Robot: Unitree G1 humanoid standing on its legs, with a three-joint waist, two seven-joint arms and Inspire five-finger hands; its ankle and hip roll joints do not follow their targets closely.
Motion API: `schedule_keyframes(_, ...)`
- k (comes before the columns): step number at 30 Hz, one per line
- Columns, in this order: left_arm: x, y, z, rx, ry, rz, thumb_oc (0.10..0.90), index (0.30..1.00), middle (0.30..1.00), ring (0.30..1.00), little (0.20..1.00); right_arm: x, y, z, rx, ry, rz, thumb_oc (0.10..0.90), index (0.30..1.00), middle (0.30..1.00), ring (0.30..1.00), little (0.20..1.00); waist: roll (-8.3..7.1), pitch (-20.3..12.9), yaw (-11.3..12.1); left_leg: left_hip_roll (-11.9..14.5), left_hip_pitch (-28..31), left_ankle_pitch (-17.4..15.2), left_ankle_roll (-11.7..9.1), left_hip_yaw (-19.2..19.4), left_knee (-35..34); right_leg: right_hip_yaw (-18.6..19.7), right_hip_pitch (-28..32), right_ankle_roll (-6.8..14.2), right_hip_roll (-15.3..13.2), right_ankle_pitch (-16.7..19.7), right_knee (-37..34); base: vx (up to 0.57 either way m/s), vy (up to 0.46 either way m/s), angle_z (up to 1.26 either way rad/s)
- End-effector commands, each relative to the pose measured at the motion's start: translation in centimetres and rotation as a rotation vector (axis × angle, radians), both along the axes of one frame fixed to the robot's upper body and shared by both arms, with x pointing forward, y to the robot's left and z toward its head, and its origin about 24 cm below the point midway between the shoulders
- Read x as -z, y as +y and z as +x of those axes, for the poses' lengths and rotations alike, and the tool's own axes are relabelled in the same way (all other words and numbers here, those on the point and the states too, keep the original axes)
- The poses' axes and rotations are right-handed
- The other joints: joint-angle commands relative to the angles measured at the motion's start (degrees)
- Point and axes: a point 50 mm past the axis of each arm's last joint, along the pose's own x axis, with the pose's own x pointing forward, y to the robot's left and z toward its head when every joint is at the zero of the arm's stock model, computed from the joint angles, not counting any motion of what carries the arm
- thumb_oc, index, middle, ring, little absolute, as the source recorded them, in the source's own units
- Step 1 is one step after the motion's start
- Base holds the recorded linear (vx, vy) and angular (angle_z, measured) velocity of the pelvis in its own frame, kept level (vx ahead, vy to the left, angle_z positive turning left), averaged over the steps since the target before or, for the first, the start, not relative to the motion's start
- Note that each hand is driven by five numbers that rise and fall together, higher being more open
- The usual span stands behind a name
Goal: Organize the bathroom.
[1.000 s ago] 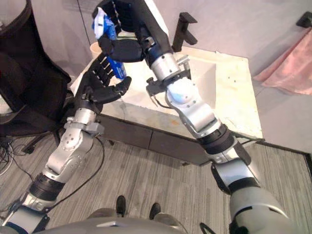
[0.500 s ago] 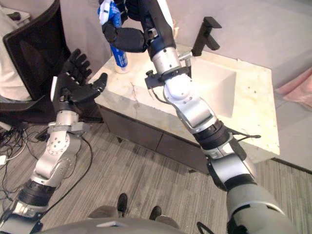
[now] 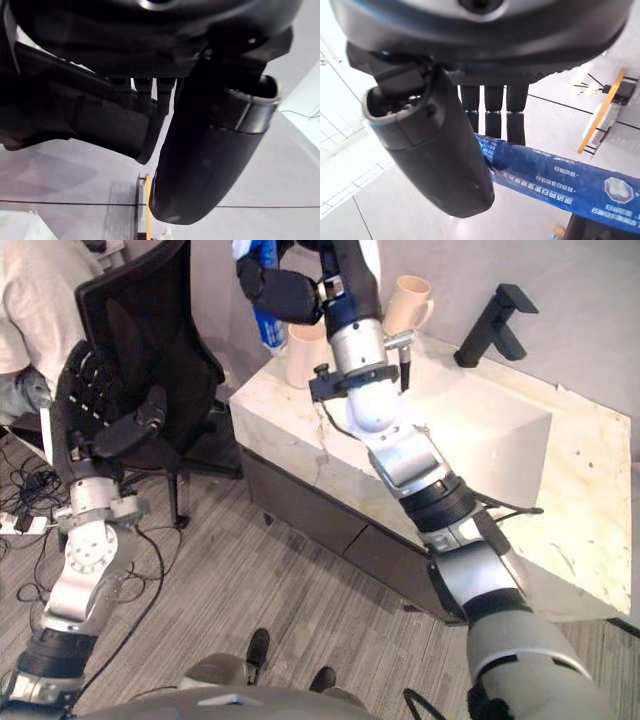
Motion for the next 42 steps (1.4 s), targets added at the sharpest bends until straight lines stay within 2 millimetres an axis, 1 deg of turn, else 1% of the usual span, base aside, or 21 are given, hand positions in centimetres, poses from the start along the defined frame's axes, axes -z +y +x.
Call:
schedule_keyframes(1, -3.2, -0.2, -1.3, 0.084, -0.18, 0.113, 0.8, 0.9, 0.9, 0.9, 0.9, -7.9, -0.3, -3.2, -0.036, -0.387, 0.086, 0.4, 0.3, 0.3, 0.3, 0.3, 0.16, -6.1, -0.2, 1.5, 4.8, -5.7, 0.5, 6.8, 0.2, 4.3, -4.3, 3.4, -1.1, -6.5, 15.3, 0.04, 0.027, 0.22)
schedule_keyframes(2, -3.0, -0.2, -1.3, 0.097, -0.168, 0.113, 0.8, 0.9, 0.9, 0.9, 0.9, -8.0, -0.8, -3.1, -0.019, -0.391, 0.08, 0.4, 0.3, 0.3, 0.3, 0.3, 0.32, -5.7, -0.8, 1.4, 5.0, -5.6, 0.6, 5.8, 0.1, 6.7, -6.0, 3.3, 0.0, -6.3, 17.4, 0.09, -0.005, 0.29)
schedule_keyframes(3, -2.5, -0.2, -1.2, 0.116, -0.149, 0.105, 0.8, 0.9, 0.9, 0.9, 0.9, -8.2, -1.4, -2.9, 0.002, -0.398, 0.071, 0.4, 0.3, 0.3, 0.3, 0.3, 0.4, -5.4, -1.9, 1.3, 5.1, -5.2, 0.3, 4.1, 0.0, 10.0, -7.3, 2.5, 2.1, -6.5, 16.5, 0.12, -0.038, 0.41)
schedule_keyframes(4, -2.2, -0.1, -1.1, 0.127, -0.138, 0.094, 0.8, 0.9, 0.9, 0.9, 0.9, -8.3, -1.7, -2.8, 0.015, -0.401, 0.067, 0.4, 0.3, 0.3, 0.3, 0.3, 0.43, -5.4, -2.4, 1.4, 5.2, -5.0, -0.1, 3.2, -0.1, 11.0, -7.3, 2.0, 3.0, -6.6, 13.8, 0.14, -0.071, 0.8)
schedule_keyframes(6, -1.7, 0.0, -1.1, 0.135, -0.124, 0.08, 0.8, 0.9, 0.9, 0.9, 0.9, -8.6, -2.2, -2.9, 0.024, -0.411, 0.068, 0.4, 0.3, 0.3, 0.3, 0.3, 0.22, -5.2, -3.0, 1.1, 5.5, -5.3, -0.2, 2.6, -0.1, 11.7, -8.0, 2.1, 3.7, -4.6, 10.0, 0.11, -0.078, 0.86)
schedule_keyframes(8, -1.2, 0.1, -1.3, 0.14, -0.108, 0.073, 0.8, 0.9, 0.9, 0.9, 0.9, -8.8, -2.4, -2.9, 0.043, -0.424, 0.068, 0.4, 0.3, 0.3, 0.3, 0.3, -0.11, -4.6, -3.7, 0.7, 6.4, -6.2, -0.1, 2.7, -0.1, 12.2, -10.4, 3.1, 4.1, -1.3, 8.0, 0.14, -0.119, 0.37)
schedule_keyframes(9, -1.1, 0.1, -1.3, 0.144, -0.101, 0.074, 0.8, 0.9, 0.9, 0.9, 0.9, -8.9, -2.5, -2.9, 0.048, -0.423, 0.077, 0.4, 0.3, 0.3, 0.3, 0.3, -0.19, -4.4, -4.0, 0.7, 6.9, -6.5, 0.1, 2.4, -0.1, 13.3, -11.0, 3.0, 4.6, -0.9, 8.2, 0.17, -0.157, 0.29)
schedule_keyframes(12, -0.4, 0.2, -1.5, 0.168, -0.094, 0.079, 0.8, 0.9, 0.9, 0.9, 0.9, -9.5, -3.6, -2.8, 0.074, -0.43, 0.095, 0.4, 0.3, 0.3, 0.3, 0.3, -0.9, -4.9, -4.2, 0.6, 6.9, -6.7, 0.0, 1.5, -0.1, 15.1, -8.8, 1.5, 6.3, -0.5, 3.5, 0.1, -0.152, 0.4)
schedule_keyframes(14, -0.3, 0.0, -1.5, 0.19, -0.095, 0.061, 0.8, 0.9, 0.9, 0.9, 0.9, -9.7, -4.0, -2.6, 0.094, -0.426, 0.106, 0.4, 0.3, 0.3, 0.3, 0.3, -1.11, -5.1, -4.3, 0.8, 6.7, -6.7, -0.2, 2.6, 0.0, 15.4, -7.4, 1.1, 6.9, -0.5, 1.6, 0.07, -0.091, 0.36)
schedule_keyframes(15, -0.2, 0.0, -1.5, 0.206, -0.092, 0.056, 0.8, 0.9, 0.9, 0.9, 0.9, -9.7, -4.2, -2.4, 0.113, -0.429, 0.102, 0.4, 0.3, 0.3, 0.3, 0.3, -1.44, -5.1, -4.7, 0.6, 6.7, -7.7, -0.6, 4.6, 1.9, 15.4, -6.3, 0.5, 7.2, -0.7, 0.6, 0.07, -0.053, 0.32)
schedule_keyframes(16, -0.2, 0.0, -1.4, 0.214, -0.09, 0.05, 0.8, 0.9, 0.9, 0.9, 0.9, -9.8, -4.2, -2.4, 0.12, -0.433, 0.097, 0.4, 0.3, 0.3, 0.3, 0.3, -1.59, -5.1, -4.8, 0.5, 6.1, -8.1, -1.0, 5.3, 3.6, 15.5, -5.9, 0.3, 7.1, -0.6, 0.3, 0.05, -0.021, 0.33)
schedule_keyframes(17, -0.1, -0.2, -1.3, 0.236, -0.088, 0.036, 0.8, 0.9, 0.9, 0.9, 0.9, -9.8, -4.4, -2.5, 0.132, -0.43, 0.089, 0.4, 0.3, 0.3, 0.3, 0.3, -1.94, -4.8, -4.9, 0.5, 4.2, -8.6, -2.0, 7.3, 7.5, 15.0, -4.6, 0.0, 6.6, -0.5, -0.4, 0.02, 0.017, 0.35)
schedule_keyframes(18, -0.2, -0.5, -1.2, 0.263, -0.088, 0.024, 0.8, 0.9, 0.9, 0.9, 0.9, -9.7, -4.8, -2.5, 0.147, -0.414, 0.09, 0.4, 0.3, 0.3, 0.3, 0.3, -2.17, -4.4, -4.8, 1.9, 2.4, -8.4, -3.0, 9.0, 9.0, 13.8, -3.5, 0.0, 5.9, -0.7, -0.9, 0.02, 0.028, 0.35)
schedule_keyframes(20, -0.3, -0.7, -1.1, 0.288, -0.089, 0.018, 0.8, 0.9, 0.9, 0.9, 0.9, -9.2, -5.0, -2.4, 0.171, -0.408, 0.08, 0.4, 0.3, 0.3, 0.3, 0.3, -2.28, -4.4, -5.0, 4.0, 2.1, -7.2, -3.6, 9.6, 7.6, 12.8, -3.4, 0.1, 5.5, -1.2, -1.1, 0.02, 0.046, 0.51)
schedule_keyframes(21, -0.4, -0.8, -1.0, 0.293, -0.088, 0.022, 0.8, 0.9, 0.9, 0.9, 0.9, -9.0, -5.1, -2.3, 0.176, -0.403, 0.08, 0.4, 0.3, 0.3, 0.3, 0.3, -2.29, -4.6, -5.1, 4.4, 2.0, -7.0, -3.7, 9.3, 7.2, 12.6, -3.4, 0.1, 5.2, -1.4, -1.1, 0.03, 0.044, 0.46)
schedule_keyframes(23, -0.4, -1.0, -0.9, 0.3, -0.082, 0.026, 0.8, 0.9, 0.9, 0.9, 0.9, -8.7, -5.3, -2.2, 0.186, -0.395, 0.08, 0.4, 0.3, 0.3, 0.3, 0.3, -2.05, -4.6, -5.1, 4.5, 2.2, -6.5, -3.6, 8.8, 5.7, 12.2, -3.1, 0.1, 5.0, -1.8, -1.1, 0.04, 0.047, 0.31)
schedule_keyframes(25, -0.3, -1.0, -0.7, 0.302, -0.067, 0.027, 0.8, 0.9, 0.9, 0.9, 0.9, -8.5, -5.7, -2.1, 0.19, -0.375, 0.083, 0.4, 0.3, 0.3, 0.3, 0.3, -1.36, -5.2, -5.9, 5.3, 3.7, -5.4, -3.8, 9.6, 2.0, 11.7, -3.3, 0.5, 4.7, -2.0, -1.1, 0.07, 0.082, 0.15)
schedule_keyframes(27, -0.4, -1.3, -0.6, 0.303, -0.063, 0.042, 0.8, 0.9, 0.9, 0.9, 0.9, -8.4, -5.9, -2.2, 0.204, -0.371, 0.063, 0.4, 0.3, 0.3, 0.3, 0.3, -0.92, -5.7, -6.7, 5.7, 4.5, -5.0, -3.8, 10.5, 0.3, 11.5, -3.4, 0.6, 4.6, -2.2, -1.1, 0.07, 0.062, 0.11)
schedule_keyframes(33, -0.1, -1.2, -0.6, 0.312, -0.03, 0.029, 0.8, 0.9, 0.9, 0.9, 0.9, -8.1, -5.9, -2.5, 0.211, -0.36, 0.041, 0.4, 0.3, 0.3, 0.3, 0.3, -0.33, -6.6, -8.2, 5.4, 5.3, -5.7, -3.5, 11.6, -0.1, 12.1, -3.5, 1.0, 4.5, -2.2, -1.0, 0.06, 0.054, 0.05)
schedule_keyframes(40, 0.1, -1.2, -0.6, 0.312, -0.017, 0.034, 0.8, 0.9, 0.9, 0.9, 0.9, -7.4, -6.1, -2.7, 0.217, -0.344, 0.008, 0.4, 0.3, 0.3, 0.3, 0.3, -0.2, -6.8, -9.5, 5.0, 6.2, -6.5, -2.7, 12.9, 0.0, 13.9, -3.4, 1.3, 4.7, -2.3, -0.8, 0.04, 0.019, -0.12)
schedule_keyframes(42, 0.2, -1.0, -0.5, 0.305, -0.007, 0.036, 0.8, 0.9, 0.9, 0.9, 0.9, -6.9, -6.5, -2.6, 0.231, -0.323, 0.01, 0.4, 0.3, 0.3, 0.3, 0.3, -0.07, -6.8, -9.8, 5.0, 6.5, -6.7, -2.5, 13.3, 0.1, 14.5, -3.4, 1.4, 4.9, -2.3, -0.7, 0.04, -0.016, -0.25)
